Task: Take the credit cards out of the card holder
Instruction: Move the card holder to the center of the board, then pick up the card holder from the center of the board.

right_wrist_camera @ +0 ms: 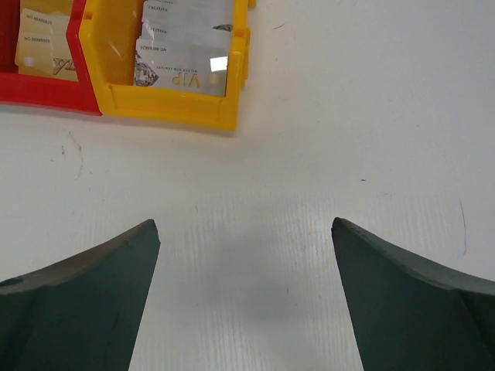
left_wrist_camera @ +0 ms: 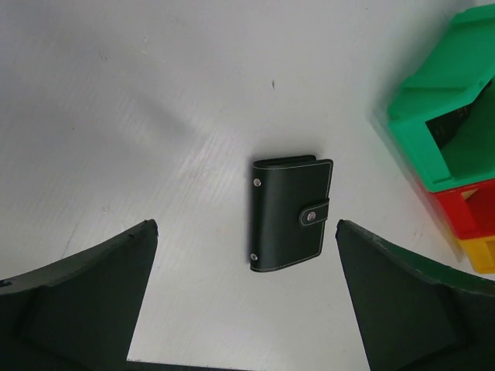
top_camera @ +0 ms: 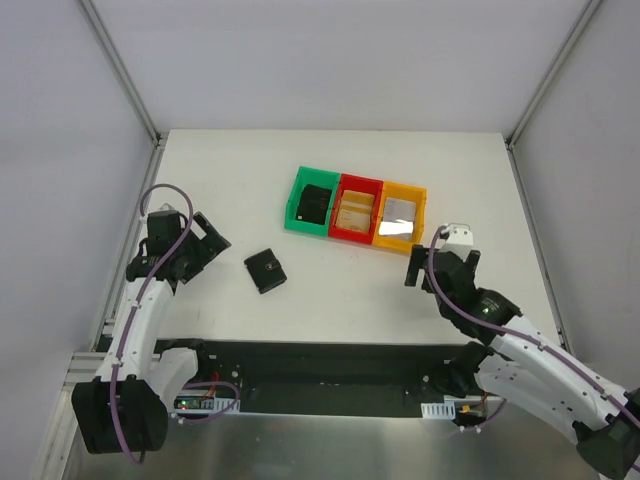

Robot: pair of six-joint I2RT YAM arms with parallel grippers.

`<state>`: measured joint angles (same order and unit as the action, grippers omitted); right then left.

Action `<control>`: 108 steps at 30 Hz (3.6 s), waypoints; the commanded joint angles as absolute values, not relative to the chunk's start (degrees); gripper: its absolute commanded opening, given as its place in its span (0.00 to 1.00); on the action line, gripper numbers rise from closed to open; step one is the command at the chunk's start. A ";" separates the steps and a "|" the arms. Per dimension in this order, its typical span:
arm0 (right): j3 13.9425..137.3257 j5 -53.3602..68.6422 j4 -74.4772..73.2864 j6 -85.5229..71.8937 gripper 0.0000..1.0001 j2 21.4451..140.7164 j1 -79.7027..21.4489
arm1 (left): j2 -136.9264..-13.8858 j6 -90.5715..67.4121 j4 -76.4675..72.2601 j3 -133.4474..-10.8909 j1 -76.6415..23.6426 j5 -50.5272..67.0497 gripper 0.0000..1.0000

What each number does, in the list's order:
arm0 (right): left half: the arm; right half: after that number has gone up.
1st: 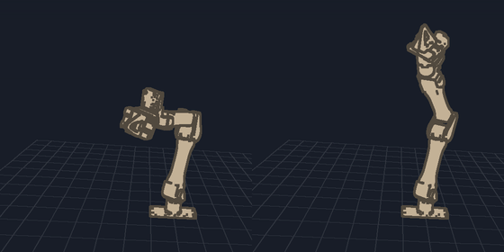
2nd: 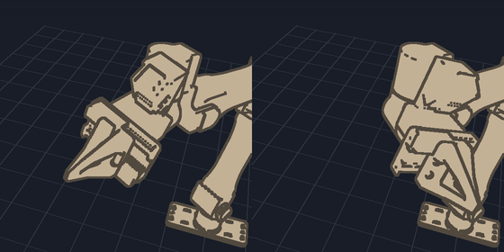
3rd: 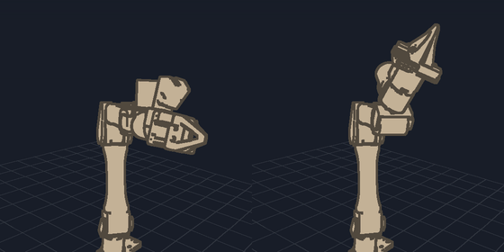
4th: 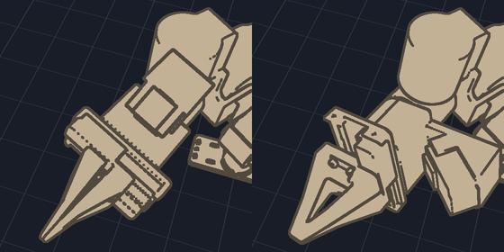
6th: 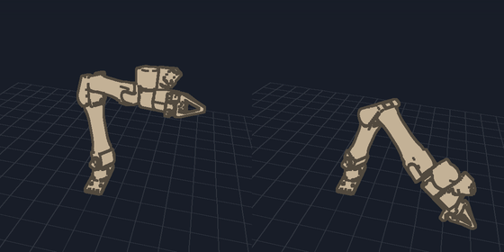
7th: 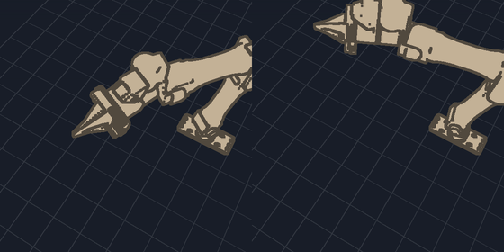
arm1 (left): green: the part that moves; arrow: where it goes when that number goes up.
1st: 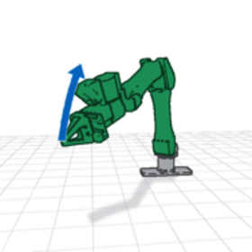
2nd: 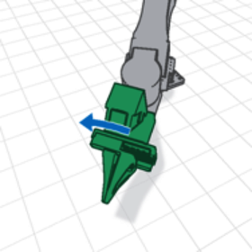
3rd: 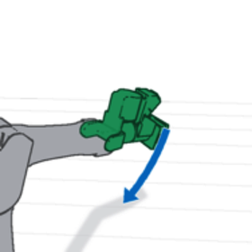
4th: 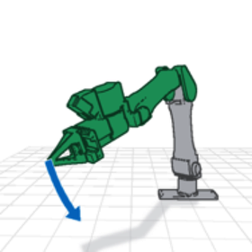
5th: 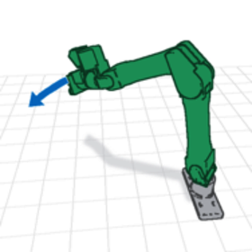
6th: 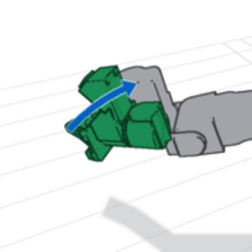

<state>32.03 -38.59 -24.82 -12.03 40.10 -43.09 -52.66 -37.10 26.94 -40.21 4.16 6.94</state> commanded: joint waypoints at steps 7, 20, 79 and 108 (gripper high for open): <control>32.61 -35.50 -26.89 -14.41 0.96 38.76 -43.07 | -50.36 -38.50 28.21 -36.57 4.13 11.34 0.99; 32.17 -24.18 -24.79 -11.43 0.96 38.58 -42.89 | -49.04 -40.51 24.35 -33.84 -5.70 9.50 0.97; 33.23 -1.76 -5.46 -16.34 0.84 63.19 -46.76 | -76.90 -53.34 -6.58 -27.60 -35.24 7.73 0.29; 33.92 5.18 11.16 -25.49 0.67 83.40 -49.83 | -72.86 -54.58 -10.38 -27.95 -40.78 7.47 0.43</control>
<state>32.67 3.66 10.15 -23.81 81.45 -49.50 -75.13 -56.05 -12.49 -28.29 -40.21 9.76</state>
